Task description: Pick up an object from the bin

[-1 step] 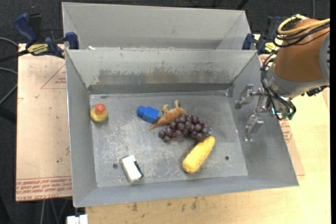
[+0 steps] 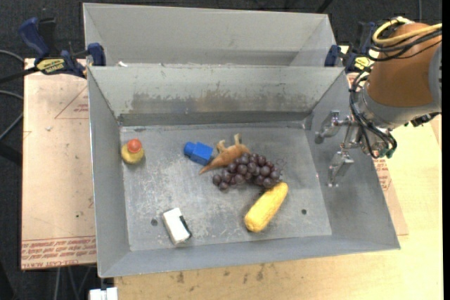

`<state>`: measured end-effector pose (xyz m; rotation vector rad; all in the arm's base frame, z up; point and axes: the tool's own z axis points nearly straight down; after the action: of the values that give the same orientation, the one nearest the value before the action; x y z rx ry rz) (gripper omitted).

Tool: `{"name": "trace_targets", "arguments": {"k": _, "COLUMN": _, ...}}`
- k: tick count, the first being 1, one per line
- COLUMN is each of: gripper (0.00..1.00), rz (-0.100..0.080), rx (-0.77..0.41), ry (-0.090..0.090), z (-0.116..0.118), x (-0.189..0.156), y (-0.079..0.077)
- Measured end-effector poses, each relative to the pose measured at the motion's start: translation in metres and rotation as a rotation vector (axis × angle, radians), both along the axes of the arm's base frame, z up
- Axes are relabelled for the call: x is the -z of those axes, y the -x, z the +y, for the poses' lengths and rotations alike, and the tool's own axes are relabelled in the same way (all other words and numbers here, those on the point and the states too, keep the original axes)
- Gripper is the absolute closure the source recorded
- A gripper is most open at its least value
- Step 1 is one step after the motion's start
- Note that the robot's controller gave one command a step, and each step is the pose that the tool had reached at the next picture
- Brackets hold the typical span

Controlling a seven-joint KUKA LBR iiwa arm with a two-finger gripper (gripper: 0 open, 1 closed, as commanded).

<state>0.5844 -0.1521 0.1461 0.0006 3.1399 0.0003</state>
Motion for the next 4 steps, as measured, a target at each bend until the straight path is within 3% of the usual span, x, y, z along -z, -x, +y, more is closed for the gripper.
{"name": "trace_targets", "arguments": {"k": 1, "gripper": 0.0, "rz": -0.006, "rx": -0.212, "ry": 0.004, "z": 0.043, "x": 0.04, "y": 0.01}}
{"name": "trace_targets", "arguments": {"k": 2, "gripper": 0.0, "rz": 0.007, "rx": -0.307, "ry": -0.004, "z": 0.08, "x": 0.049, "y": 0.028}}
{"name": "trace_targets", "arguments": {"k": 3, "gripper": 0.0, "rz": 0.0, "rx": -0.214, "ry": -0.001, "z": 0.09, "x": 0.041, "y": 0.033}}
{"name": "trace_targets", "arguments": {"k": 4, "gripper": 0.0, "rz": -0.002, "rx": -0.382, "ry": 0.001, "z": 0.115, "x": 0.058, "y": 0.017}}
